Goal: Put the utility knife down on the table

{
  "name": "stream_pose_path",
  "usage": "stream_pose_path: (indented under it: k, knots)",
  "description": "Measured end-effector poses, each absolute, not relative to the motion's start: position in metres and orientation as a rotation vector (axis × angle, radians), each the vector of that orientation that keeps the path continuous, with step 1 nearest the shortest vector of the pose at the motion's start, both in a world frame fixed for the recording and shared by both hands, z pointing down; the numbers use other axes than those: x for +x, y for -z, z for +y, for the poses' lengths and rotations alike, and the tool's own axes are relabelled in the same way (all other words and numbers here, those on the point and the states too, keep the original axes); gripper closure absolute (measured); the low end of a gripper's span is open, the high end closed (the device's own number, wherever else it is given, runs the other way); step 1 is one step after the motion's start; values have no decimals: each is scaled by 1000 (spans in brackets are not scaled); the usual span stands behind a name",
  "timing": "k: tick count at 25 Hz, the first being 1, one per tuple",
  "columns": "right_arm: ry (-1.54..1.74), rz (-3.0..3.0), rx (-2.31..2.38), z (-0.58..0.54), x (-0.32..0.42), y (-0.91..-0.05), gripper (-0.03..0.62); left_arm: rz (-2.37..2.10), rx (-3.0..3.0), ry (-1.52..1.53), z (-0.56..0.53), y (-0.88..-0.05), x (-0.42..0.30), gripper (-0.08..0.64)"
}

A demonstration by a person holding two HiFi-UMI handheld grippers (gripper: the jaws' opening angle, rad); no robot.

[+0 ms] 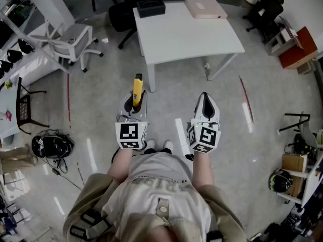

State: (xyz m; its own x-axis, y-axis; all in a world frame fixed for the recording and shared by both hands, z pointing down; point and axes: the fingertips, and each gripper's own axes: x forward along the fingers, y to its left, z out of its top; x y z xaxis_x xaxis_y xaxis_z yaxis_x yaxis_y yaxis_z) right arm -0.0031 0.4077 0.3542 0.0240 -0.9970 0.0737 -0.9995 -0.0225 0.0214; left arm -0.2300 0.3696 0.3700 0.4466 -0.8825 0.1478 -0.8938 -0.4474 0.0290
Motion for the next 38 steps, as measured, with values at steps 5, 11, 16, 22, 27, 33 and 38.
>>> stream_pose_path:
  k: [5,11,16,22,27,33,38]
  knots:
    - [-54,-2154,2194,414,2,-352,592,-1592,2582,-175,375,-370,-224,466]
    - [-73,-2170,2173,422,7,-355,592,-1598,2579,-190,383,-369,-217,466]
    - [-100,-2192,2141,430,9,-365,592,-1601,2570,-215,393,-375,-211,466]
    - [-160,-2266,2136,436,21,-367,592,-1627,2549,-233,401,-377,-202,466]
    - [-241,-2338,2133,438,38,-368,465,-1651,2537,-240,406,-376,-190,466]
    - [-275,-2393,2089,437,51,-372,325,-1688,2525,-254,409,-376,-181,466]
    - [-288,-2424,2069,437,66,-376,321,-1747,2496,-257,418,-376,-179,466]
